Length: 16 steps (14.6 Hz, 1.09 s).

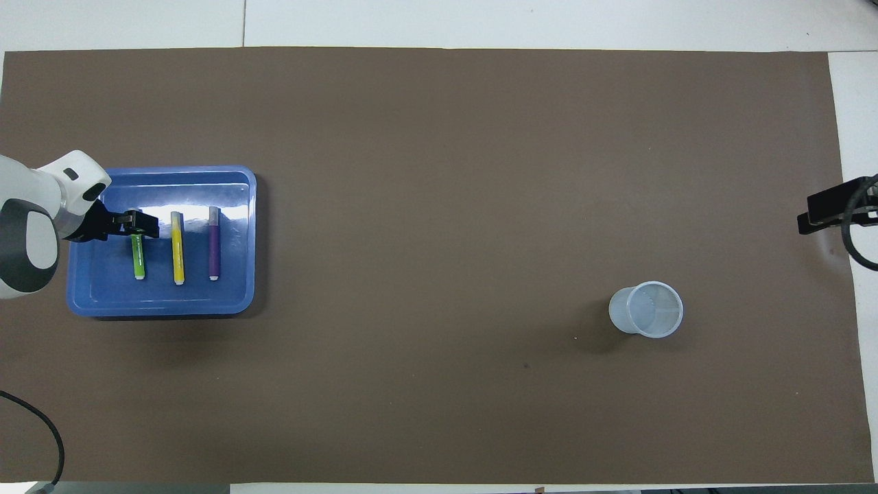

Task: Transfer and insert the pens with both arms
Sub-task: 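Lower the left gripper and grasp the green pen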

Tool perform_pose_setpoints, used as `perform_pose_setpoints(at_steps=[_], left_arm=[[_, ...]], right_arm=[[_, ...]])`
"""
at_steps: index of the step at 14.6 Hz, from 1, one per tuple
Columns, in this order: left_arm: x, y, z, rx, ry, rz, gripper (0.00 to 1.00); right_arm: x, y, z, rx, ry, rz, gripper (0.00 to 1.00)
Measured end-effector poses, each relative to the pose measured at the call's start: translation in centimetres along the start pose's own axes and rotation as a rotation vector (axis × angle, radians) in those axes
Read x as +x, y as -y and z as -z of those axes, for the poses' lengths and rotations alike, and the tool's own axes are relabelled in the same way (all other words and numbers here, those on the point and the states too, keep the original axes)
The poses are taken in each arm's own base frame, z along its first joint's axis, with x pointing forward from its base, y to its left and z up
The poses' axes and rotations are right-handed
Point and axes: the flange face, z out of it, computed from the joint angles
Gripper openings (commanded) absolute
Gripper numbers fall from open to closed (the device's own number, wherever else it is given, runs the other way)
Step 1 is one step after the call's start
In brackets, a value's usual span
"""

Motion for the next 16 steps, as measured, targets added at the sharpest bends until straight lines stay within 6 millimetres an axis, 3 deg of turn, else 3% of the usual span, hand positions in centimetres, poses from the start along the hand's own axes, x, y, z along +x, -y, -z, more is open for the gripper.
perform_pose_setpoints(at_steps=[3, 6, 13, 16], left_arm=[[-0.16, 0.01, -0.65, -0.033, 0.008, 0.028, 0.83], [-0.12, -0.24, -0.84, -0.046, 0.009, 0.034, 0.65], [0.12, 0.04, -0.32, -0.042, -0.001, 0.036, 0.37], [0.21, 0.00, -0.22, -0.041, -0.004, 0.034, 0.06]], right_arm=[[0.00, 0.00, 0.00, 0.000, 0.000, 0.000, 1.00], [0.00, 0.00, -0.01, 0.000, 0.000, 0.000, 1.00], [-0.01, 0.00, 0.00, 0.000, 0.000, 0.000, 1.00], [-0.01, 0.00, 0.00, 0.000, 0.000, 0.000, 1.00]])
